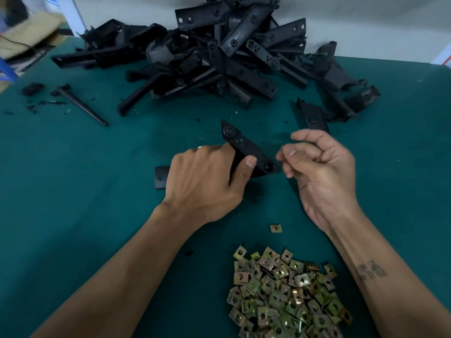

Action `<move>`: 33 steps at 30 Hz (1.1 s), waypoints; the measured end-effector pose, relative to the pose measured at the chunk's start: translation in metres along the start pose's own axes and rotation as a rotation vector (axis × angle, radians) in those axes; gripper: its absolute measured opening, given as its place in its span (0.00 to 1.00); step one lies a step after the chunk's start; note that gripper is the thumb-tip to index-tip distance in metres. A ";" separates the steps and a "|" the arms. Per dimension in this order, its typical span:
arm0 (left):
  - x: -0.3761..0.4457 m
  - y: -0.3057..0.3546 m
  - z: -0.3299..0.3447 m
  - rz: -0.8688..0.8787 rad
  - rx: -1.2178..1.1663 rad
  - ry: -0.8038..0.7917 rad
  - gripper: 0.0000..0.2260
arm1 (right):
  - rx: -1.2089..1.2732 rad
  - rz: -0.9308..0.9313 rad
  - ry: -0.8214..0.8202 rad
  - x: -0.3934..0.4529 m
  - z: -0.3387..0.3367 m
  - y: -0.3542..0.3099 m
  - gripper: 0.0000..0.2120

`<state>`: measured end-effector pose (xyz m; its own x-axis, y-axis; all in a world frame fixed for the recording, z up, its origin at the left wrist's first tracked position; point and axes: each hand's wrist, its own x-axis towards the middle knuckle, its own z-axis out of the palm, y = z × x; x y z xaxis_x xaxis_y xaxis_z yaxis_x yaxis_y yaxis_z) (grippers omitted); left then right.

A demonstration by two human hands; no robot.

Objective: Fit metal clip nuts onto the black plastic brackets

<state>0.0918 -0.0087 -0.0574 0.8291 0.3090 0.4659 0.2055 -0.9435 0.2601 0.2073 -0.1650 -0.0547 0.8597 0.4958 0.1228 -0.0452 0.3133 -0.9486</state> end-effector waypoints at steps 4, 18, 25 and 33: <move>0.000 -0.001 -0.003 0.021 -0.006 0.001 0.20 | 0.013 0.005 -0.020 -0.002 0.002 -0.001 0.04; 0.000 0.000 -0.001 0.046 0.000 -0.019 0.28 | -0.076 0.064 -0.070 -0.006 0.003 -0.007 0.07; 0.000 0.001 -0.002 0.015 0.000 -0.017 0.28 | -0.208 0.002 -0.089 -0.010 0.006 -0.002 0.05; 0.001 -0.002 -0.003 -0.040 0.002 0.033 0.26 | -0.038 0.172 -0.275 -0.014 -0.001 -0.012 0.17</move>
<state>0.0902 -0.0059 -0.0551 0.8027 0.3505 0.4826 0.2396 -0.9304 0.2773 0.1964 -0.1762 -0.0454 0.6711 0.7408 0.0292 -0.1547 0.1784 -0.9717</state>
